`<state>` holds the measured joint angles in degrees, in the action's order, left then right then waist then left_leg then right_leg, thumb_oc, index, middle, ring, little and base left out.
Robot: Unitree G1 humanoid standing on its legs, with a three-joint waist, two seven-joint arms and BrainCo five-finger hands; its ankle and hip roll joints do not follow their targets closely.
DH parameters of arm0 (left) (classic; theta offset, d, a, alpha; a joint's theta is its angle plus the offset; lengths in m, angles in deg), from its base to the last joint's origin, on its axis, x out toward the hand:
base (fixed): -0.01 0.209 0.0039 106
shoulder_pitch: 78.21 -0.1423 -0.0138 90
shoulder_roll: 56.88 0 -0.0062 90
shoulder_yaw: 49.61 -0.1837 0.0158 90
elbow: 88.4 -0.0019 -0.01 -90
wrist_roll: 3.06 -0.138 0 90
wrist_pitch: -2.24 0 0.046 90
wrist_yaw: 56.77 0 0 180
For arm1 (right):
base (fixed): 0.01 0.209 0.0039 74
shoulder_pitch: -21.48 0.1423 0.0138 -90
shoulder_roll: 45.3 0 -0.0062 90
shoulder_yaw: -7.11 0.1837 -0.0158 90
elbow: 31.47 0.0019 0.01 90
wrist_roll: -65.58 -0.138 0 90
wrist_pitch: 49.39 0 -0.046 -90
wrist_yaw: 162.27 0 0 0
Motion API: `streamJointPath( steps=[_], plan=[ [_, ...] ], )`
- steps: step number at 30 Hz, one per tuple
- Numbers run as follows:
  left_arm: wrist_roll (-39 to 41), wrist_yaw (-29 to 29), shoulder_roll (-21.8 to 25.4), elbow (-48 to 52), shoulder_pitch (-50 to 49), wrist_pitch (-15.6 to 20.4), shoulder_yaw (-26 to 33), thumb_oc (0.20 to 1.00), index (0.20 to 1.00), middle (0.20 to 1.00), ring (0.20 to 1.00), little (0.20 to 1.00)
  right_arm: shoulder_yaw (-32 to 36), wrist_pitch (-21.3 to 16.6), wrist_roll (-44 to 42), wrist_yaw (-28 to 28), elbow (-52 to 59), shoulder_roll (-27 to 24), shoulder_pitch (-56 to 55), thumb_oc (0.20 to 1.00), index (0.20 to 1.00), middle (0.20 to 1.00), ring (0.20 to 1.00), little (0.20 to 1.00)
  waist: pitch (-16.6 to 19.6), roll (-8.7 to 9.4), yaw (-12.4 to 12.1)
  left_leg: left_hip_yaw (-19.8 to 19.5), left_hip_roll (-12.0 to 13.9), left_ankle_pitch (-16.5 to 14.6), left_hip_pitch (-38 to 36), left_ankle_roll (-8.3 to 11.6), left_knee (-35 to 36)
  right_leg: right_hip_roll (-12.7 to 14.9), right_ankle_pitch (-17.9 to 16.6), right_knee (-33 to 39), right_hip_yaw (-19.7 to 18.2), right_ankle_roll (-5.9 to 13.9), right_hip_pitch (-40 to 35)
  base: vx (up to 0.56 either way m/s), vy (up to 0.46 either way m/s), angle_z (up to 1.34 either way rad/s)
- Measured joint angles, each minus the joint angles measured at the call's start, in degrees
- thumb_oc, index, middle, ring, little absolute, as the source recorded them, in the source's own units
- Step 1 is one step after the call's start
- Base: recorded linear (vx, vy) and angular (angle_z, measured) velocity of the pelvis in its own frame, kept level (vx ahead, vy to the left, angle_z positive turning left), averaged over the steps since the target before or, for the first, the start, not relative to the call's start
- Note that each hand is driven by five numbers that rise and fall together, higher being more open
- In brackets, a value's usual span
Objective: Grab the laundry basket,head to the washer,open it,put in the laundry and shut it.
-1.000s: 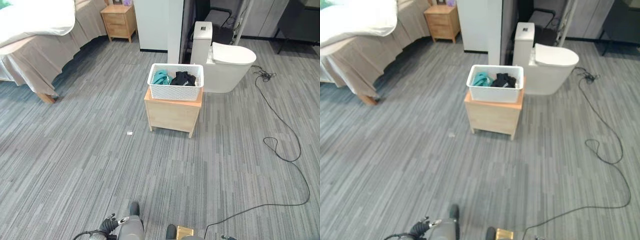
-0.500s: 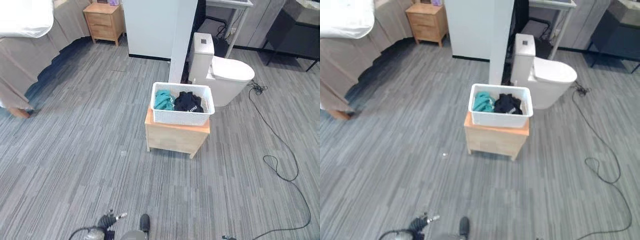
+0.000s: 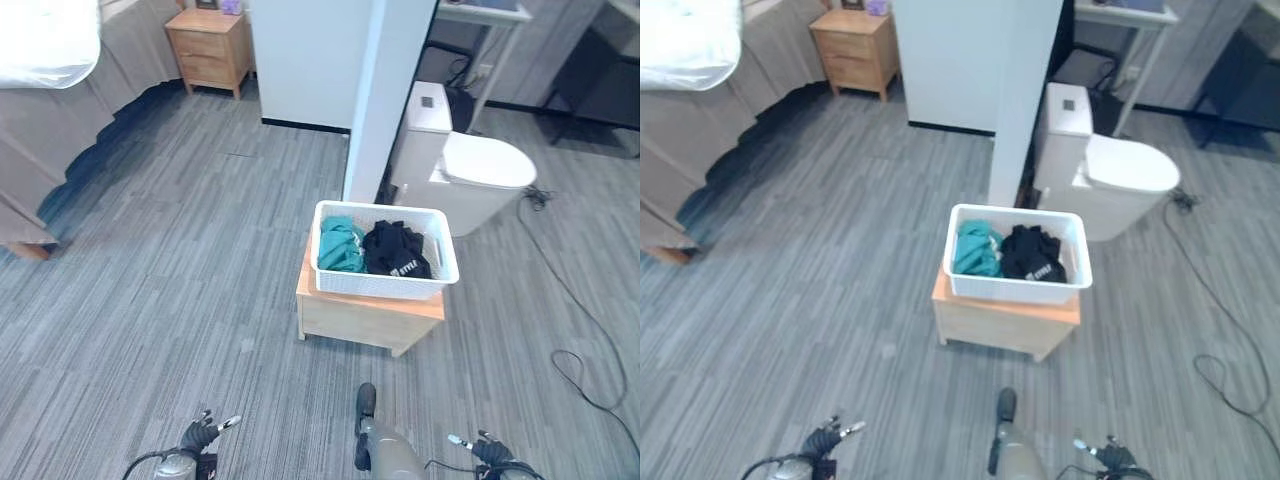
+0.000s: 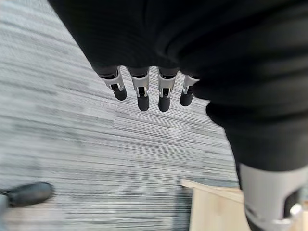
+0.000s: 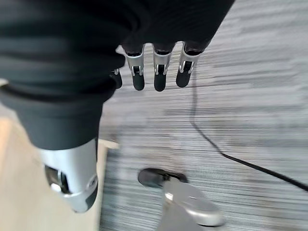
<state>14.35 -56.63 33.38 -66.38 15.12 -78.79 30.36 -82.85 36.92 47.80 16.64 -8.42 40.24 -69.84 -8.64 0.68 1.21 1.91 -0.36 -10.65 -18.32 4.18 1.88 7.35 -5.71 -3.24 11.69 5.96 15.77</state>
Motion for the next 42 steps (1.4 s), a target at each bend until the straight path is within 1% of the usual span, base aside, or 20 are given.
streamJointPath(
  steps=[1, 2, 3, 4, 6, 7, 8, 9, 10, 11, 12, 14, 16, 18, 21, 24, 28, 29, 37, 42],
  plan=[
    [0.0, 0.03, -0.66, 1.08, -0.52, 0.01, -0.22, 1.0, 1.0, 1.0, 1.0, 1.0, 1.29, 0.07, -0.05, -0.01, -1.56, -0.45, -0.13, 1.0, 1.0, 1.0, 1.0, 1.0, 0.15, -0.84, -0.07, -1.59, 1.8, -0.42, -1.19, 0.62, -2.42, -0.73, -0.16, -4.45, 0.38, -0.61, -0.31, 0.26, -0.215, 0.47],
    [0.0, 0.04, -1.12, 2.46, -1.05, 0.25, -0.23, 1.0, 1.0, 1.0, 1.0, 1.0, 1.28, 0.04, -0.07, -0.13, -1.29, -0.9, -0.69, 1.0, 1.0, 1.0, 1.0, 1.0, 0.35, -0.92, -0.47, -1.3, 2.22, -0.37, -1.05, 0.67, -5.54, -1.47, -0.43, -5.29, 0.35, -3.61, -1.38, 0.47, -0.454, 0.24],
    [0.01, 0.16, -2.12, 2.65, -2.05, 0.76, -0.18, 1.0, 1.0, 1.0, 1.0, 1.0, 0.76, -0.05, -0.36, 0.02, -1.98, -2.29, 0.24, 1.0, 1.0, 1.0, 1.0, 1.0, 1.1, -1.92, -0.31, -1.7, 4.43, 0.19, 0.59, 1.77, -12.67, -3.7, 1.15, -5.68, 1.1, -5.95, -3.55, 0.31, -0.333, -0.21],
    [0.03, 0.14, -2.31, 2.74, -2.45, 0.8, 0.0, 1.0, 1.0, 1.0, 1.0, 1.0, 0.67, -0.16, -0.87, -0.03, -1.7, -2.77, 1.12, 1.0, 1.0, 1.0, 1.0, 1.0, 1.23, -1.85, -0.65, -1.65, 4.97, -0.18, 2.49, 1.65, -16.89, -4.99, 1.89, -5.8, 0.09, -7.51, -4.31, 0.32, -0.477, -0.32],
    [0.23, 0.23, -2.6, 3.7, -2.66, 0.7, 0.48, 1.0, 1.0, 1.0, 1.0, 1.0, 0.89, -0.47, -1.45, 0.04, -2.05, -3.17, 2.19, 1.0, 1.0, 1.0, 1.0, 1.0, 1.43, -1.71, -0.23, -1.93, 6.55, 6.96, 9.65, 0.97, -33.44, -7.64, 3.67, -4.76, -0.03, -9.71, -6.98, 0.17, -0.381, -0.22],
    [0.47, 0.32, -2.53, 5.41, -2.82, 0.81, 0.83, 1.0, 1.0, 1.0, 1.0, 1.0, 0.79, -0.26, -1.8, 0.02, -1.75, -3.29, 2.03, 1.0, 1.0, 1.0, 1.0, 1.0, 1.62, -1.41, -0.77, -4.78, 6.45, 13.55, 15.35, 1.25, -43.06, -8.51, 3.94, -3.97, -0.36, -10.9, -7.76, 0.07, -0.183, -0.15],
    [0.71, 0.42, -2.24, 6.47, -2.48, 0.77, 0.96, 1.0, 1.0, 1.0, 1.0, 1.0, 0.55, -0.32, -2.02, -0.03, -2.41, -3.33, 2.84, 1.0, 1.0, 1.0, 1.0, 1.0, 1.37, -1.23, -1.55, -7.48, 6.24, 21.57, 22.42, -3.36, -55.87, -9.64, 4.3, -2.11, -0.68, -12.64, -9.48, 0.12, -0.188, -0.44],
    [0.8, 0.47, -1.15, 6.83, -1.9, 0.76, 1.38, 1.0, 1.0, 1.0, 1.0, 1.0, -1.29, -0.03, -2.31, -0.36, -2.97, -2.73, 3.29, 1.0, 1.0, 1.0, 1.0, 1.0, 0.25, 0.33, -2.7, -9.11, 4.77, 20.17, 27.38, -4.26, -63.29, -10.08, 4.08, -1.97, -1.57, -12.93, -11.12, 0.14, -0.117, -0.53],
    [1.6, 0.37, 0.24, 6.92, -1.84, 0.48, 1.75, 1.0, 1.0, 1.0, 1.0, 1.0, -2.63, 0.09, -2.4, -0.29, -2.75, -1.96, 4.51, 1.0, 1.0, 1.0, 1.0, 1.0, -0.44, 2.23, -3.38, -9.11, 4.54, 17.22, 30.43, -3.78, -63.59, -9.96, 5.06, -1.59, -2.4, -14.01, -12.96, 0.15, -0.118, -0.43],
    [2.66, 0.18, 1.32, 8.16, -1.95, -0.08, 2.31, 1.0, 1.0, 1.0, 1.0, 1.0, -3.36, 0.03, -2.5, -0.37, -0.7, -1.6, 3.76, 1.0, 1.0, 1.0, 1.0, 1.0, -0.69, 3.72, -2.79, -8.78, 5.02, 14.92, 33.8, -4.13, -60.47, -9.6, 6.15, -0.61, -2.25, -14.38, -13.99, 0.14, 0.005, -0.15],
    [2.99, -0.01, 2.48, 11.72, -2.49, -0.27, 2.4, 1.0, 1.0, 1.0, 1.0, 1.0, -2.95, -0.23, -2.81, -0.64, 0.54, -1.81, 2.56, 1.0, 1.0, 1.0, 1.0, 1.0, -0.65, 5.42, -2.64, -7.25, 6.14, 12.41, 36.25, -3.26, -52.31, -9.21, 5.67, -0.25, -1.72, -13.36, -14.67, 0.21, 0.112, -0.1],
    [2.96, -0.26, 3.62, 17.85, -3.6, -1.54, 2.43, 1.0, 1.0, 1.0, 1.0, 1.0, -2.71, 0.16, -3.08, -1.66, 4.28, -3.44, 2.18, 1.0, 1.0, 1.0, 1.0, 1.0, -1.55, 3.77, -2.53, -6.26, 7.68, 11.61, 36.18, -1.61, -35.69, -9.54, 6.69, 3.04, -2.55, -11.02, -19.0, 0.23, 0.162, -0.01],
    [2.98, -1.3, 4.1, 27.93, -5.78, -1.08, 2.46, 1.0, 1.0, 1.0, 1.0, 1.0, -1.86, -0.06, -3.14, -1.99, 10.52, -6.22, -0.75, 1.0, 1.0, 1.0, 1.0, 1.0, -1.28, 2.23, -2.28, -3.06, 7.96, 13.32, 30.06, 1.62, -3.91, -9.31, 6.49, 5.28, -2.66, -10.81, -19.95, 0.19, 0.173, 0.01],
    [3.02, -1.91, 3.22, 37.9, -8.46, -2.55, 5.0, 1.0, 1.0, 1.0, 1.0, 1.0, 1.43, 1.36, -1.45, -2.64, 18.57, -7.52, -2.41, 1.0, 1.0, 1.0, 1.0, 1.0, -1.06, -1.02, -1.89, -3.09, 8.63, 14.87, 24.76, 1.67, 4.12, -9.61, 5.39, 6.67, -4.08, -8.54, -21.84, 0.11, 0.105, -0.34],
    [2.79, -2.01, 3.27, 40.14, -9.61, -2.65, 5.48, 1.0, 1.0, 1.0, 1.0, 1.0, 2.5, 2.46, 2.5, -2.33, 28.36, -10.16, -3.99, 1.0, 1.0, 1.0, 1.0, 1.0, 1.14, -5.94, -1.44, -2.52, 8.17, 15.77, 16.79, 0.86, 4.2, -9.36, 6.47, 6.47, -6.85, -6.56, -22.77, 0.21, 0.198, -0.5],
    [2.17, -0.95, 6.56, 42.4, -12.31, -5.7, 6.74, 1.0, 1.0, 1.0, 1.0, 1.0, 3.83, 3.36, 5.68, -0.9, 41.31, -9.9, -6.14, 1.0, 1.0, 1.0, 1.0, 1.0, 0.95, -5.22, -0.57, 0.36, 5.82, 15.08, 14.1, -0.33, 3.9, -6.44, 7.03, 6.53, -8.24, -4.66, -24.56, 0.16, 0.142, -0.53],
    [-0.58, 1.01, 13.41, 43.94, -10.96, -8.36, 6.34, 1.0, 1.0, 1.0, 1.0, 1.0, 4.3, 5.3, 8.86, -0.09, 41.42, -9.92, -4.73, 1.0, 1.0, 1.0, 1.0, 1.0, 1.6, -1.9, -0.5, 1.03, 3.37, 13.8, 14.26, -1.81, 3.93, -3.85, 6.86, 8.18, -8.11, -3.04, -24.75, 0.06, 0.1, -0.1],
    [-0.57, 1.31, 13.96, 43.92, -10.56, -8.78, 6.08, 1.0, 1.0, 1.0, 1.0, 1.0, 4.24, 5.86, 9.6, -0.13, 41.02, -10.13, -3.64, 1.0, 1.0, 1.0, 1.0, 1.0, 1.59, -1.92, -0.51, 1.28, 3.08, 13.79, 14.38, -1.99, 3.96, -3.5, 6.73, 8.23, -8.17, -2.76, -24.45, 0.03, 0.102, -0.14],
    [-0.11, 5.56, 15.1, 44.06, -4.1, -11.73, -6.72, 1.0, 1.0, 1.0, 1.0, 1.0, 0.92, 7.48, 11.91, -0.99, 37.62, -15.88, 6.49, 1.0, 1.0, 1.0, 1.0, 1.0, 2.17, -5.93, -0.28, 2.35, 2.25, 13.77, 15.62, -2.6, 4.18, -2.62, 6.03, 8.69, -8.99, -1.49, -22.44, 0.0, 0.034, -0.07],
    [0.2, 7.47, 14.85, 44.39, -2.59, -13.13, -9.51, 1.0, 1.0, 1.0, 1.0, 1.0, 1.19, 8.67, 12.63, -2.58, 37.28, -16.07, 3.99, 1.0, 1.0, 1.0, 1.0, 1.0, 2.53, -6.65, 0.72, 3.02, 2.86, 13.93, 16.33, -2.68, 3.92, -3.16, 5.86, 8.21, -9.46, -1.49, -21.73, 0.01, -0.038, -0.06]
  ],
)
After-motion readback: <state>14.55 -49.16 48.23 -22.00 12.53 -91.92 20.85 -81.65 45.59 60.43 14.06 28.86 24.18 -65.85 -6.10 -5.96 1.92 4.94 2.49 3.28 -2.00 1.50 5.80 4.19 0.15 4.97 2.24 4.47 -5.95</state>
